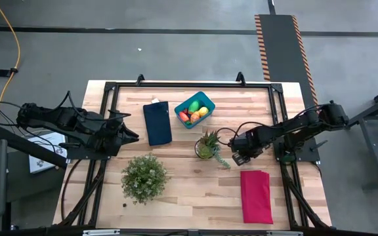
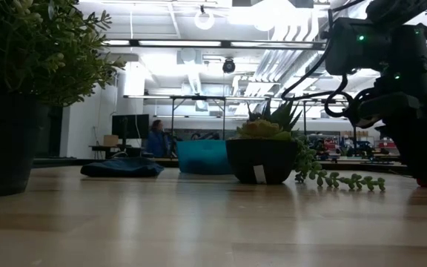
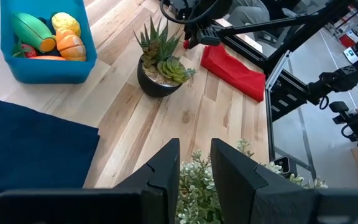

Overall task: Pick and placing Produce into tupperware
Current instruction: Put the red cherry into the bin

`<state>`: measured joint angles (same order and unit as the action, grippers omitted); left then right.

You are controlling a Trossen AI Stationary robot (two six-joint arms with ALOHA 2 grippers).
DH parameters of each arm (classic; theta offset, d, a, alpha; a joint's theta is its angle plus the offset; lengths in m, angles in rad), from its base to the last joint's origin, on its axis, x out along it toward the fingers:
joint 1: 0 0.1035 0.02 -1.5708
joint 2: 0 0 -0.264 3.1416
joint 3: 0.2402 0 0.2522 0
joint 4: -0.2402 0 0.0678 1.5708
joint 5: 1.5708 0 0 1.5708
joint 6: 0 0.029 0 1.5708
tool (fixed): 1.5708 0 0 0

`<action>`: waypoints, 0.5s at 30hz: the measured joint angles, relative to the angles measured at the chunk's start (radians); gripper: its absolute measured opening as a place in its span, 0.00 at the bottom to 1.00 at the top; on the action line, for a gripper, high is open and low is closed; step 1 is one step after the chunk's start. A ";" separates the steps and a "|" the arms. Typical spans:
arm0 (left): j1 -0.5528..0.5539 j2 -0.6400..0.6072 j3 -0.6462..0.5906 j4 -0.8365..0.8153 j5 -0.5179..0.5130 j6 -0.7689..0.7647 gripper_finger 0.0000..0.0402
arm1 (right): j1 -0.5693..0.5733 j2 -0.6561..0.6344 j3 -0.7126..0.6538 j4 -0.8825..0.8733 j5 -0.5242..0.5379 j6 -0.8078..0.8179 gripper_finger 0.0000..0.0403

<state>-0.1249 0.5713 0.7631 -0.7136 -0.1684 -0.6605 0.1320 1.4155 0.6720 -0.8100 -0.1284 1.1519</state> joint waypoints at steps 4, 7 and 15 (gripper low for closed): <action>0.000 0.000 0.000 0.000 0.000 0.000 0.20 | -0.002 0.000 0.000 -0.004 0.013 0.000 0.40; 0.000 0.000 0.000 0.000 0.000 0.000 0.20 | -0.007 0.000 0.000 -0.004 0.014 0.002 0.40; 0.000 0.000 0.000 0.000 0.001 0.000 0.20 | -0.007 0.005 0.000 0.001 0.021 0.004 0.40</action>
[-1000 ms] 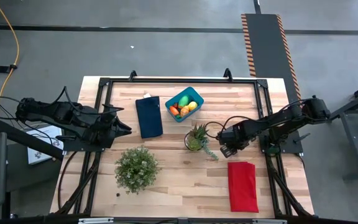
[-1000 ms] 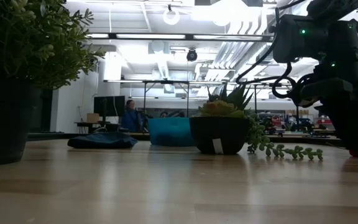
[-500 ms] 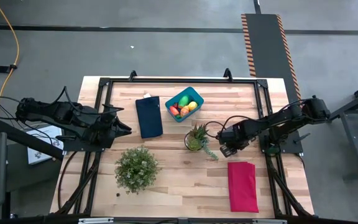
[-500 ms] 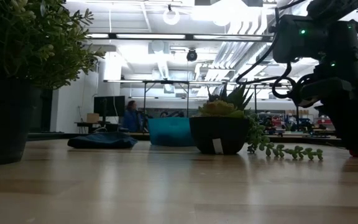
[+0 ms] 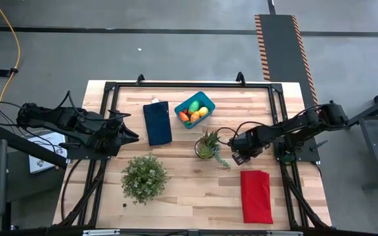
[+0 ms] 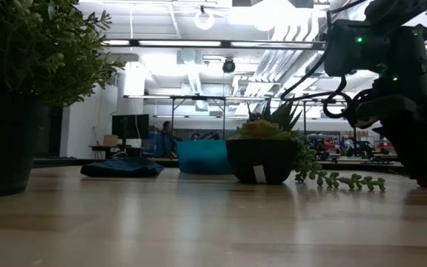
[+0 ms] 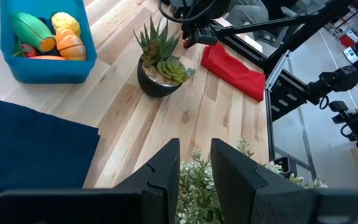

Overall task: Pick and placing Produce into tupperware
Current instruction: Put the red cherry into the bin

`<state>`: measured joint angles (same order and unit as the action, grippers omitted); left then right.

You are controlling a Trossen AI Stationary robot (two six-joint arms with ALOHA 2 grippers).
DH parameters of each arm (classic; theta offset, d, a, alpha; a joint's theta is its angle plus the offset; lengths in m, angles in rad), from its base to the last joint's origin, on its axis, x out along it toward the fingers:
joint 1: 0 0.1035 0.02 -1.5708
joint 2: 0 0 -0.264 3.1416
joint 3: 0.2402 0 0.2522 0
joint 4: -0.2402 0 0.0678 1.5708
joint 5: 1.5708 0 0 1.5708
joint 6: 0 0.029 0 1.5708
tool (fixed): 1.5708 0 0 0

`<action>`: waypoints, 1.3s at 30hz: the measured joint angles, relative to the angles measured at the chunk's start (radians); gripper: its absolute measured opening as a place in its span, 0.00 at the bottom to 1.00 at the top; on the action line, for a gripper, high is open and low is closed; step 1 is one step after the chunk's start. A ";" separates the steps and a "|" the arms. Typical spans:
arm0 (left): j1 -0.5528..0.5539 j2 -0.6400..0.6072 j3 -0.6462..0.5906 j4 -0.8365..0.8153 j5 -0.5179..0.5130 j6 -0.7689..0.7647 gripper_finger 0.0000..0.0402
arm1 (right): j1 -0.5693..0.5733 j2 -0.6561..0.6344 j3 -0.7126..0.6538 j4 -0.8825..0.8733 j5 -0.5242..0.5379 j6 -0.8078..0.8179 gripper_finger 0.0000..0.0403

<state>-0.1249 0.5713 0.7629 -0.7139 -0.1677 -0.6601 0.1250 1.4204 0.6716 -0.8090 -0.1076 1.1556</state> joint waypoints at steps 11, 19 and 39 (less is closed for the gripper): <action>0.000 0.000 0.000 -0.005 0.001 0.000 0.20 | 0.006 0.042 0.000 0.006 -0.027 -0.002 0.40; 0.000 0.000 0.000 -0.021 0.006 -0.002 0.20 | 0.014 0.063 0.002 0.016 -0.027 -0.004 0.40; 0.000 0.000 0.000 -0.021 0.004 -0.003 0.20 | 0.014 0.063 0.002 0.015 -0.018 -0.004 0.22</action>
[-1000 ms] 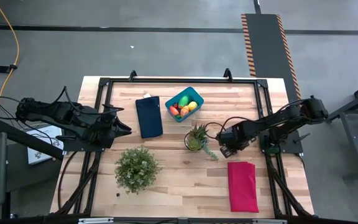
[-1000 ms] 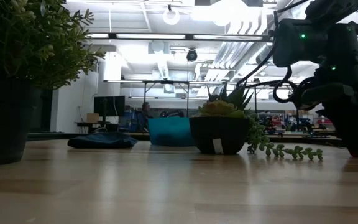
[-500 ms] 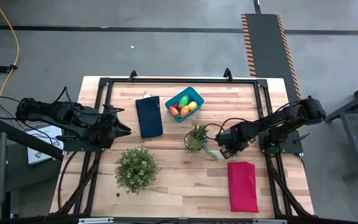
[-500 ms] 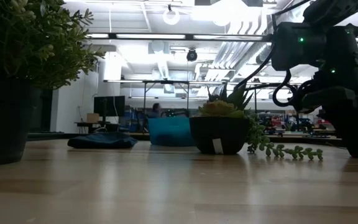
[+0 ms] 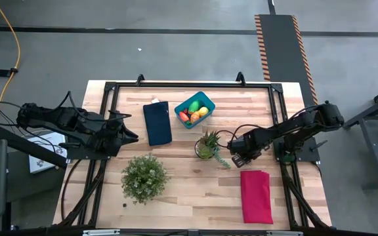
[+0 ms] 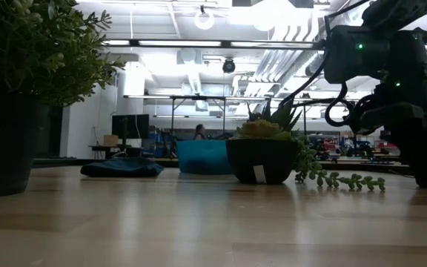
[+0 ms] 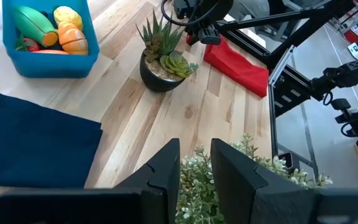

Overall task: Pick and placing Produce into tupperware
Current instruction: Put the red cherry into the bin

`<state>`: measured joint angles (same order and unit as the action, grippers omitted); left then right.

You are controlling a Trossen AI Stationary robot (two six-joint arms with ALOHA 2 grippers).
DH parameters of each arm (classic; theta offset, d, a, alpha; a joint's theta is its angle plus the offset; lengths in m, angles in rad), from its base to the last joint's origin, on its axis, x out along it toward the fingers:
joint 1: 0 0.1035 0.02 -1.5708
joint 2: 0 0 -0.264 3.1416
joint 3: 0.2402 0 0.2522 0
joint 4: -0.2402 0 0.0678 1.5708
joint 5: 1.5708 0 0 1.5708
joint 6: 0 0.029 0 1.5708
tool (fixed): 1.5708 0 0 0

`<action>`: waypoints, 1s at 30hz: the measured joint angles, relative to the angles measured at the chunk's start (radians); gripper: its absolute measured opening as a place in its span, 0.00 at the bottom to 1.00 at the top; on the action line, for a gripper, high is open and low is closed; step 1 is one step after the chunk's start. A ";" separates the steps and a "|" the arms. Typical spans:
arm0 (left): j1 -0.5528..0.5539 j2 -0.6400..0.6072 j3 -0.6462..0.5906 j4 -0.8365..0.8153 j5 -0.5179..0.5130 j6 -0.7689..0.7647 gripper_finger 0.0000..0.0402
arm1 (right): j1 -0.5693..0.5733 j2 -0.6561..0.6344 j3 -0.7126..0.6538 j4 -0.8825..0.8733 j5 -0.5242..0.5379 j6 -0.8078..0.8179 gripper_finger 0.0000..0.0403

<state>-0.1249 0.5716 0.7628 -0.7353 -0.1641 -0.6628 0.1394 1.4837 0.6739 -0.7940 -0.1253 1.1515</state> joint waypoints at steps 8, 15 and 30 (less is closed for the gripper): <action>0.000 0.000 0.000 0.000 -0.001 0.000 0.20 | 0.000 -0.037 -0.004 -0.034 0.019 0.001 0.19; 0.000 0.000 0.000 0.000 -0.001 0.001 0.20 | 0.000 -0.159 0.029 -0.125 0.040 0.019 0.18; 0.000 0.000 0.000 0.000 -0.001 0.003 0.20 | 0.000 -0.342 0.207 -0.137 0.186 0.017 0.18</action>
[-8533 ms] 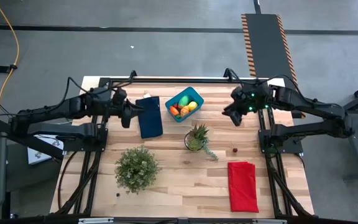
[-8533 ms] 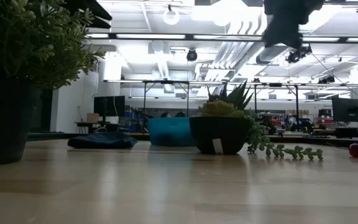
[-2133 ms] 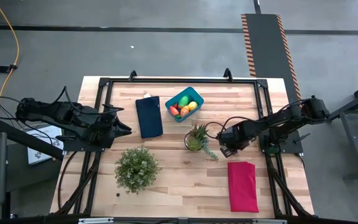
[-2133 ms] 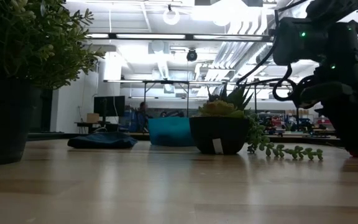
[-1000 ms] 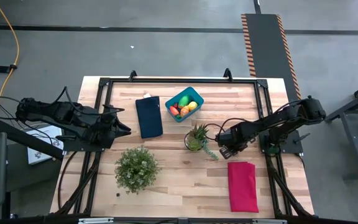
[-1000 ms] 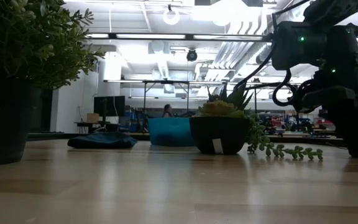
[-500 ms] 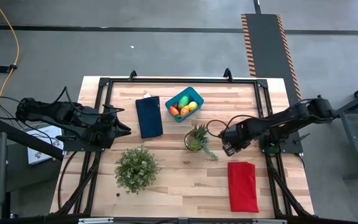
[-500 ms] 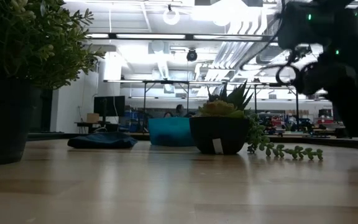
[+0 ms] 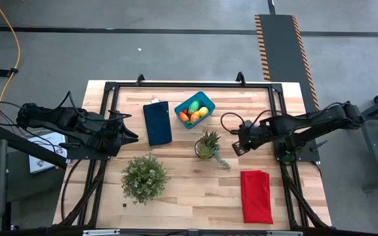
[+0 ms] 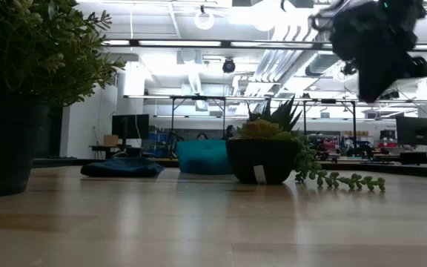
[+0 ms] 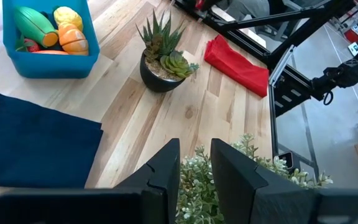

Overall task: Pick and placing Produce into tupperware
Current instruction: Put the red cherry into the bin

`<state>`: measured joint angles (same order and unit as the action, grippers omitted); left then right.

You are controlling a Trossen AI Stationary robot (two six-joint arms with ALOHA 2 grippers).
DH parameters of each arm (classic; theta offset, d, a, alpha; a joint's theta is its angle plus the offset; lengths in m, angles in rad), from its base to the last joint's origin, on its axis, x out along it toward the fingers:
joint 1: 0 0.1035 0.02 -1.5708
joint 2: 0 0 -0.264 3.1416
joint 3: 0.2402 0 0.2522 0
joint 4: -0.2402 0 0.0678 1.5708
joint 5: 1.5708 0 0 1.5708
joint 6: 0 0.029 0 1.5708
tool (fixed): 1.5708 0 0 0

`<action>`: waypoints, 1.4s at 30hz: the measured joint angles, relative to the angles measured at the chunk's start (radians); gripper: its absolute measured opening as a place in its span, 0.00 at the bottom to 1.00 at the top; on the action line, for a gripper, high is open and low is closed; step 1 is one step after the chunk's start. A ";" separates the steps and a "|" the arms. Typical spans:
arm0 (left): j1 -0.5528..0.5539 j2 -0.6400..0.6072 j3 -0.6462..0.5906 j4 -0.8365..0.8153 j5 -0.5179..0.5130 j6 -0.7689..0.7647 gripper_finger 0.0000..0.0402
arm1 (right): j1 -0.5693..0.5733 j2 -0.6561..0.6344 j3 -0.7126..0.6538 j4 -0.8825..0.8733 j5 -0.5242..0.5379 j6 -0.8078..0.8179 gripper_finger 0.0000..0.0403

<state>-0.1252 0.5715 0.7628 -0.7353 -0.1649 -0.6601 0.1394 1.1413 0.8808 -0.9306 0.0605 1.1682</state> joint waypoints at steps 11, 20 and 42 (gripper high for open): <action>0.000 0.000 0.000 0.001 0.000 -0.002 0.20 | -0.001 -0.004 0.200 0.082 0.127 -0.181 0.18; 0.000 0.000 0.000 0.005 -0.021 -0.003 0.20 | -0.057 -0.004 0.299 0.298 0.193 -0.458 0.18; 0.001 0.000 0.000 0.010 -0.109 -0.043 0.20 | -0.491 0.129 0.344 0.487 -0.146 -0.769 0.18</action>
<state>-0.1246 0.5716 0.7628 -0.7253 -0.2734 -0.7029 -0.3519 1.2700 1.2251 -0.4435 -0.0856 0.3993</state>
